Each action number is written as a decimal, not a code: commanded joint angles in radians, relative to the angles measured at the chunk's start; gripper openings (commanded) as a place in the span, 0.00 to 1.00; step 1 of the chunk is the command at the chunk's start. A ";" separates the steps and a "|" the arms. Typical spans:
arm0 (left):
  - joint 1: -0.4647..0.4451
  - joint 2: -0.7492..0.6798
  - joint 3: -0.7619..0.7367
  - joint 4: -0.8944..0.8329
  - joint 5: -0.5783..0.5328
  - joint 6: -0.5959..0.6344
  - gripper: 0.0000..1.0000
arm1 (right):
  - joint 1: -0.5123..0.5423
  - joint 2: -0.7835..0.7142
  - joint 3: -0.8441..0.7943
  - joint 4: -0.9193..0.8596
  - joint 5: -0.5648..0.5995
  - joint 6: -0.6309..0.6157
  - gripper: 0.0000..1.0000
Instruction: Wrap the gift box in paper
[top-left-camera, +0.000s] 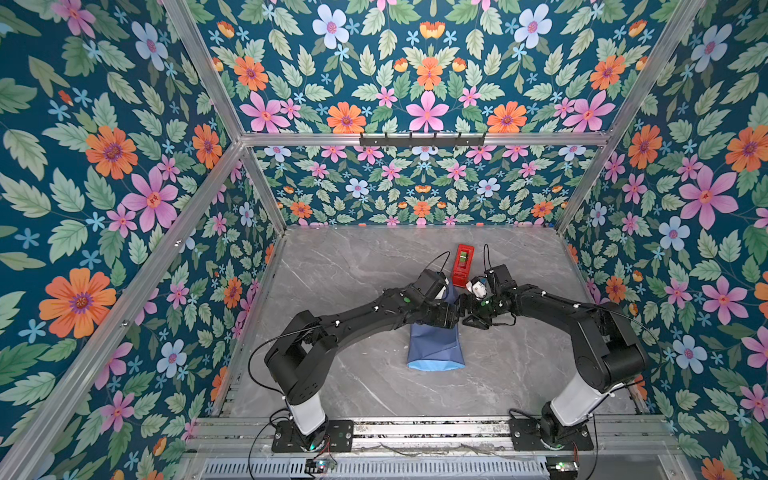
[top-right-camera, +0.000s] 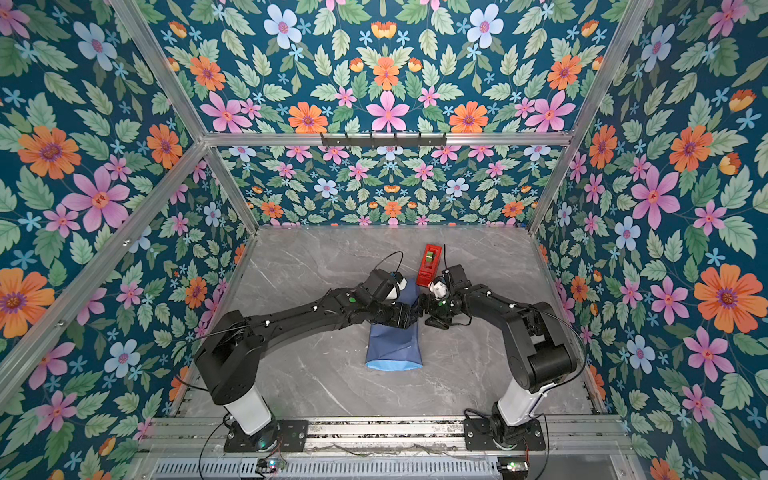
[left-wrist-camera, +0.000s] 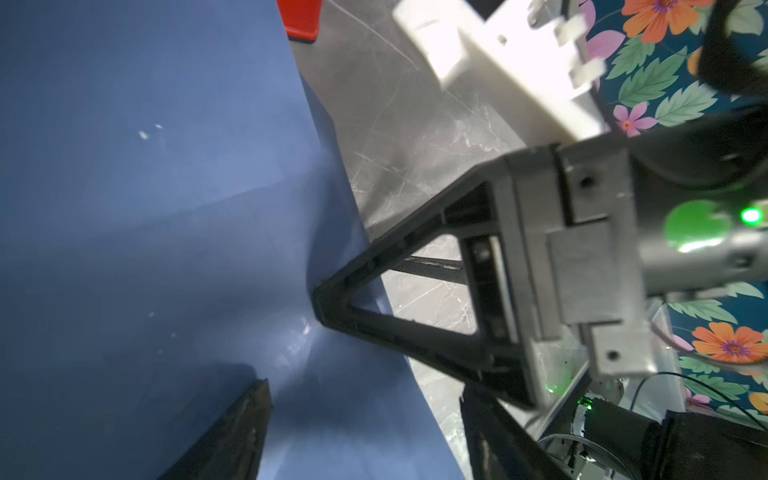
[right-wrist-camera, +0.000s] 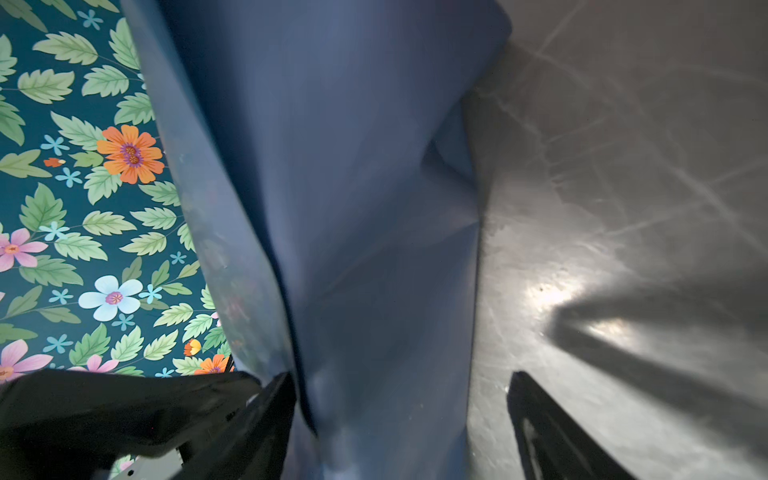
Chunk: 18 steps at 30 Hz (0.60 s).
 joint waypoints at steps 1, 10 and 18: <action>0.001 -0.042 0.004 -0.005 -0.056 0.020 0.76 | 0.001 0.003 -0.017 -0.092 0.081 -0.014 0.79; 0.142 -0.204 -0.178 0.018 -0.129 0.015 0.79 | 0.001 0.001 -0.020 -0.089 0.081 -0.020 0.77; 0.199 -0.102 -0.211 0.025 0.067 0.033 0.83 | 0.001 0.003 -0.009 -0.092 0.077 -0.023 0.76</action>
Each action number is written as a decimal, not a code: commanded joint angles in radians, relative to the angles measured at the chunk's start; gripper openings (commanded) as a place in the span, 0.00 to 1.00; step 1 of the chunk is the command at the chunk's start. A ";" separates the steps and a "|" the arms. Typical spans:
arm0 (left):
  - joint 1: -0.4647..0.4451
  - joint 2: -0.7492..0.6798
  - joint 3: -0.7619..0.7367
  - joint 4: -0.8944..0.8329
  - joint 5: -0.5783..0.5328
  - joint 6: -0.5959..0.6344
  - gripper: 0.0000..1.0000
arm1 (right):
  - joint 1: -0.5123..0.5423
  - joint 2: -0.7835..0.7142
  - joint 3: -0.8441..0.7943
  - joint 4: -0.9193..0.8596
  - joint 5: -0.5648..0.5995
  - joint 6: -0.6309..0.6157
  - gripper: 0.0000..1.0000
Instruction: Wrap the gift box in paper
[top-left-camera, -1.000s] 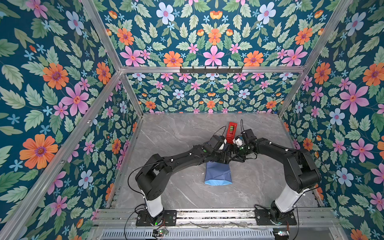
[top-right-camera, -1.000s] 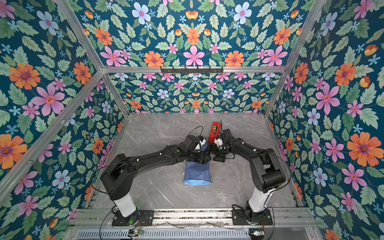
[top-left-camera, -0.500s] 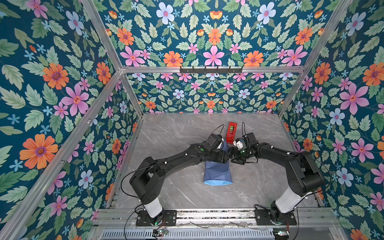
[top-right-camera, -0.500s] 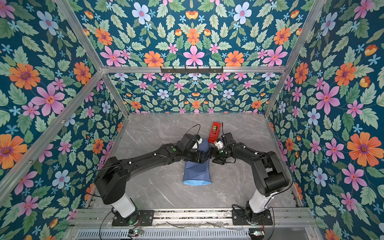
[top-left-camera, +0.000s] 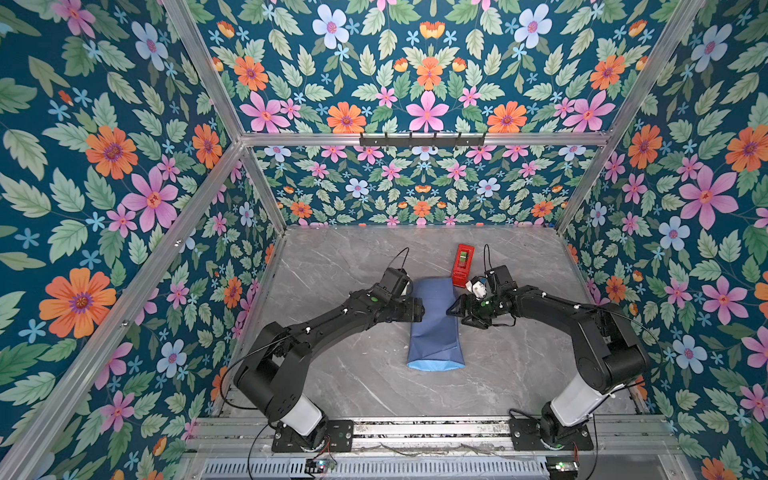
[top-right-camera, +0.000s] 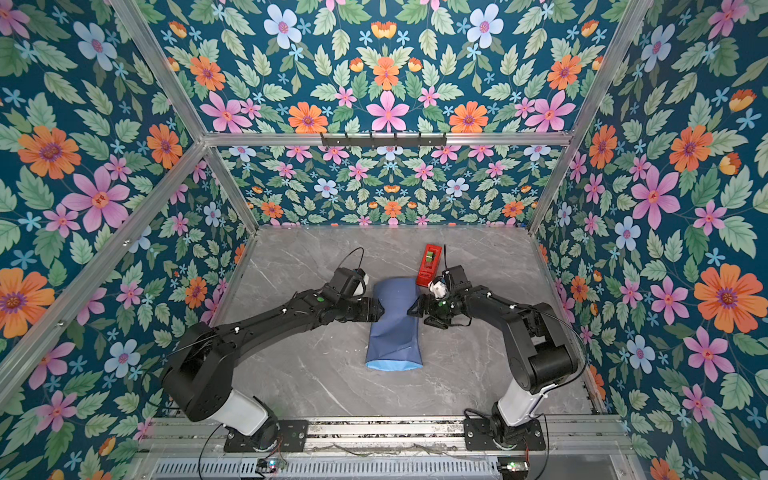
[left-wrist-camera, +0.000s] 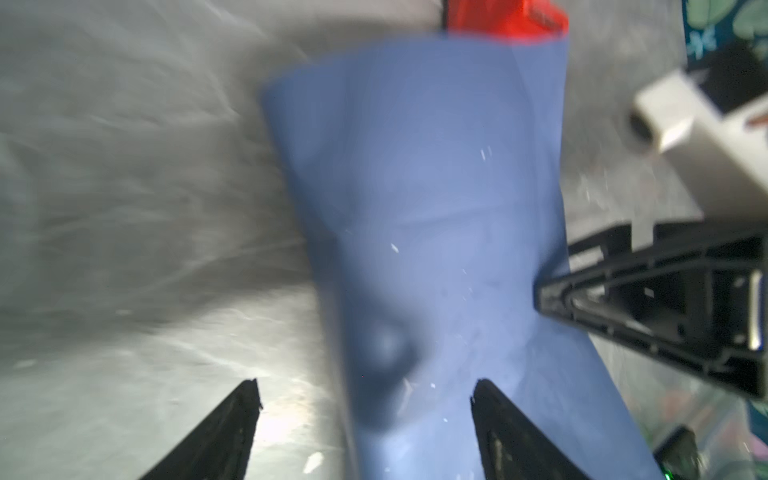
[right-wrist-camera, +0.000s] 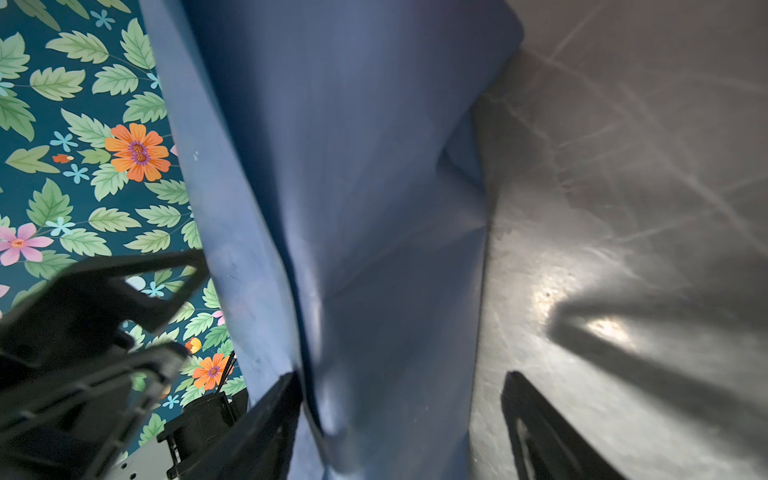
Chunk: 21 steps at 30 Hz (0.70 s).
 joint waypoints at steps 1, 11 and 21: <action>0.005 0.041 0.002 0.018 0.089 0.013 0.83 | 0.001 0.008 0.000 -0.112 0.081 -0.021 0.76; 0.005 0.094 0.000 -0.031 0.036 0.066 0.84 | 0.005 -0.071 0.064 -0.169 0.090 -0.024 0.80; 0.005 0.100 0.007 -0.050 0.019 0.084 0.84 | 0.094 -0.062 0.168 -0.268 0.256 -0.052 0.77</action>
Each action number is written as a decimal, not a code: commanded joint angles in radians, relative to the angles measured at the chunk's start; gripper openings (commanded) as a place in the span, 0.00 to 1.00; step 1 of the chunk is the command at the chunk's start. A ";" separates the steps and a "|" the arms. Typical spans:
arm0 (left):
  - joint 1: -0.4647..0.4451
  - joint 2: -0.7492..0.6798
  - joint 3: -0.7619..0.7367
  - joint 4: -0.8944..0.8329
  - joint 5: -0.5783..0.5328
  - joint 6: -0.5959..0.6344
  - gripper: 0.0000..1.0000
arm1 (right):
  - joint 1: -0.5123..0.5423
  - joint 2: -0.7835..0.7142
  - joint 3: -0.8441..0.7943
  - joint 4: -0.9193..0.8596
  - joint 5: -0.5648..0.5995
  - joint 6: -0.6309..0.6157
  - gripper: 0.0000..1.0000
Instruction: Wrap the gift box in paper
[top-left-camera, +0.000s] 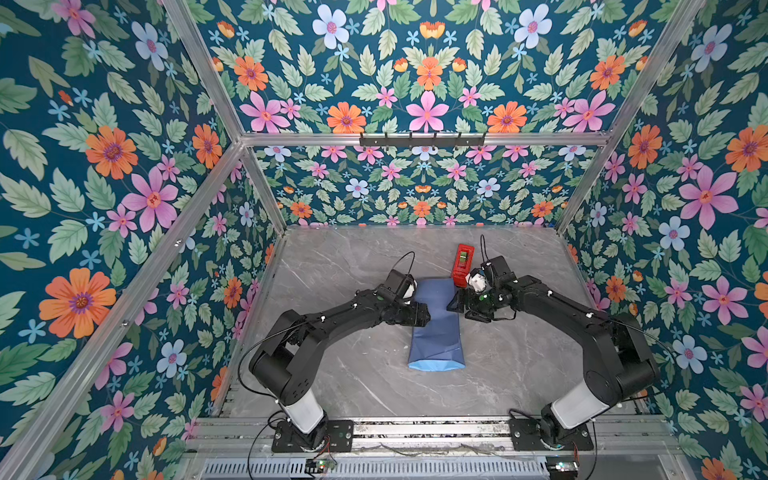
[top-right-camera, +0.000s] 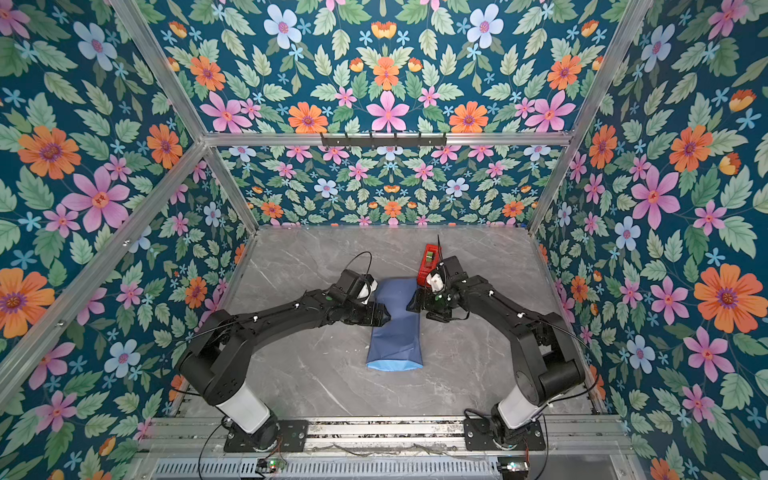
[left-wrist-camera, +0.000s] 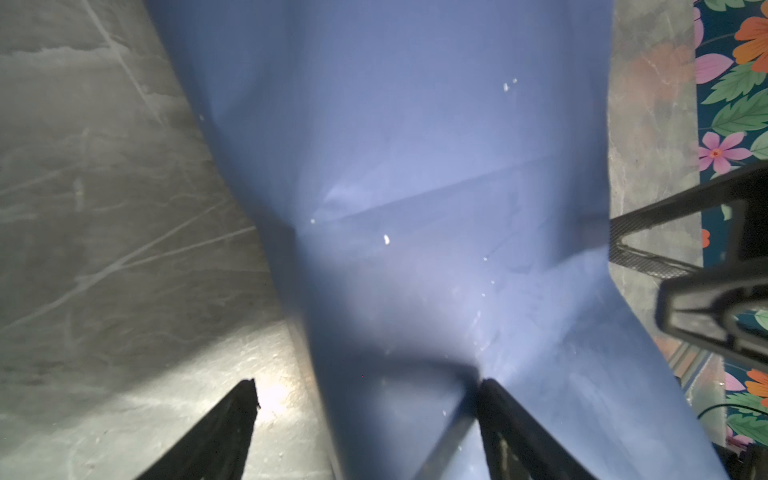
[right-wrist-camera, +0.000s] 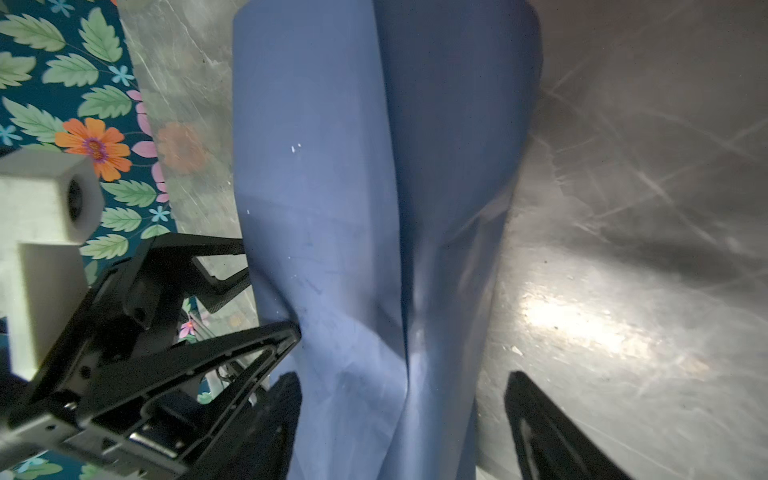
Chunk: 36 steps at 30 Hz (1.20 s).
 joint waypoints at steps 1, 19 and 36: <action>-0.001 0.012 -0.002 -0.084 -0.058 0.029 0.84 | 0.025 0.013 0.029 -0.070 0.106 -0.040 0.76; -0.003 -0.007 0.016 -0.063 -0.055 0.010 0.84 | 0.128 0.111 0.101 -0.071 0.155 -0.030 0.52; 0.050 -0.100 -0.026 0.006 -0.017 -0.063 0.87 | 0.128 0.130 0.072 -0.070 0.161 -0.047 0.40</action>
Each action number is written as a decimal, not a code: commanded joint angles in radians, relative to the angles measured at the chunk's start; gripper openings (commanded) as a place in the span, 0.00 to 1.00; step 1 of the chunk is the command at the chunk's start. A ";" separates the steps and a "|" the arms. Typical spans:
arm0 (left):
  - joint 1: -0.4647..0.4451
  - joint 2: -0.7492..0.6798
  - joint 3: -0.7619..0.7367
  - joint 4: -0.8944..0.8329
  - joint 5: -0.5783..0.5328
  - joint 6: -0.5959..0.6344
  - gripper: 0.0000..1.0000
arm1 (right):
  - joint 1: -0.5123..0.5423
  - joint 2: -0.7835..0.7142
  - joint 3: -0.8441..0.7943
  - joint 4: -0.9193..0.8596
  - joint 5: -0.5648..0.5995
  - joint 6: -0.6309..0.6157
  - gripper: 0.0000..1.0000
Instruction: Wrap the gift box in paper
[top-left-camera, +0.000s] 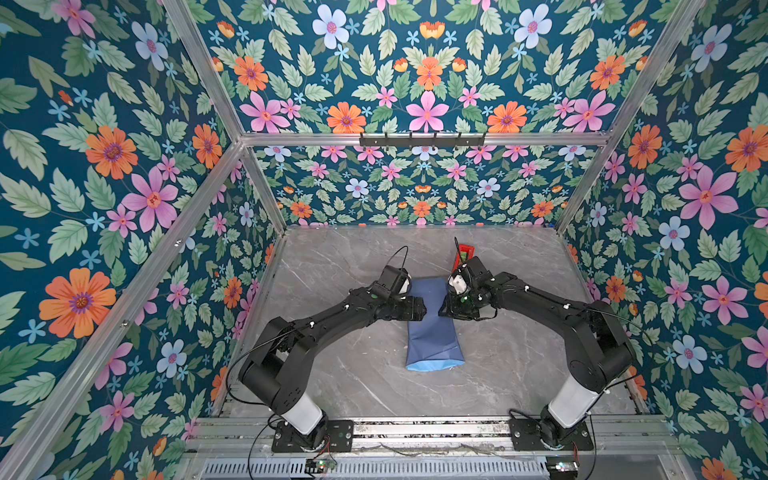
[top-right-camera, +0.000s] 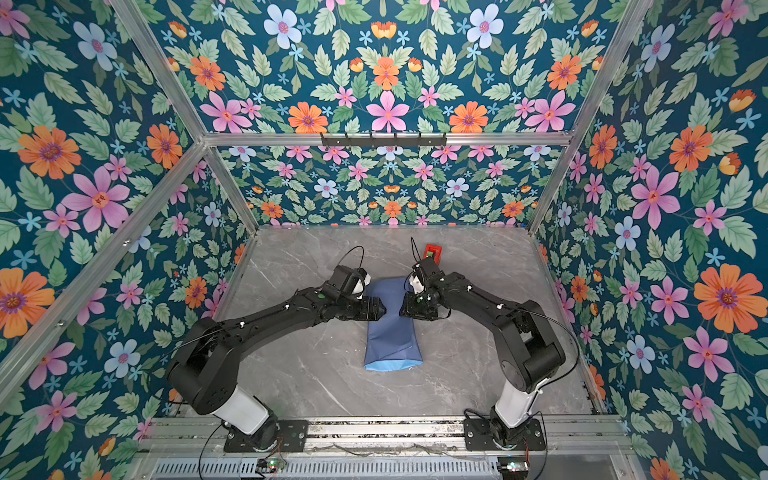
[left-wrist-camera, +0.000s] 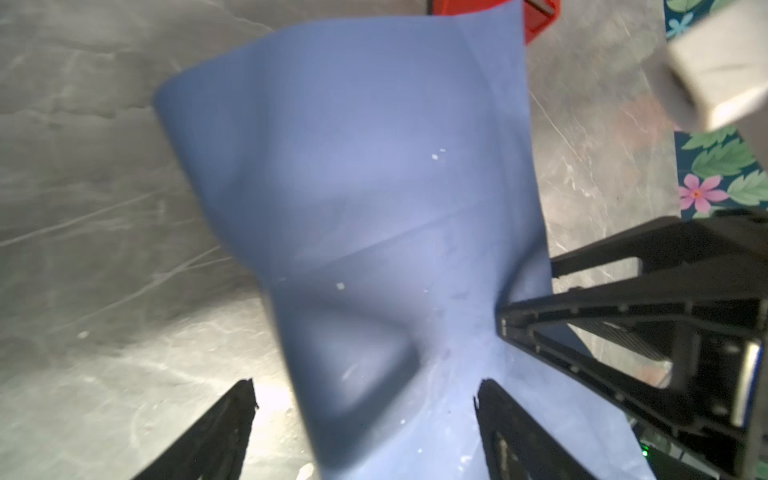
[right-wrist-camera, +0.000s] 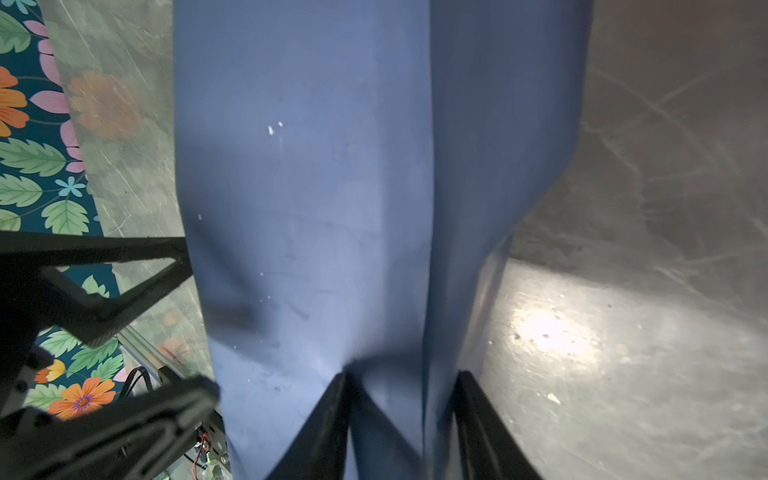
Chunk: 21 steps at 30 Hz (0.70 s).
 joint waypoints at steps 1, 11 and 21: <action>0.020 -0.021 -0.028 0.035 0.020 -0.032 0.87 | 0.004 0.014 -0.020 -0.052 0.039 -0.023 0.39; 0.033 0.041 -0.012 0.071 0.045 -0.051 0.80 | 0.003 0.010 -0.050 -0.030 0.026 -0.012 0.37; 0.050 0.144 0.070 0.176 0.095 -0.088 0.87 | 0.003 0.015 -0.042 -0.037 0.026 -0.019 0.36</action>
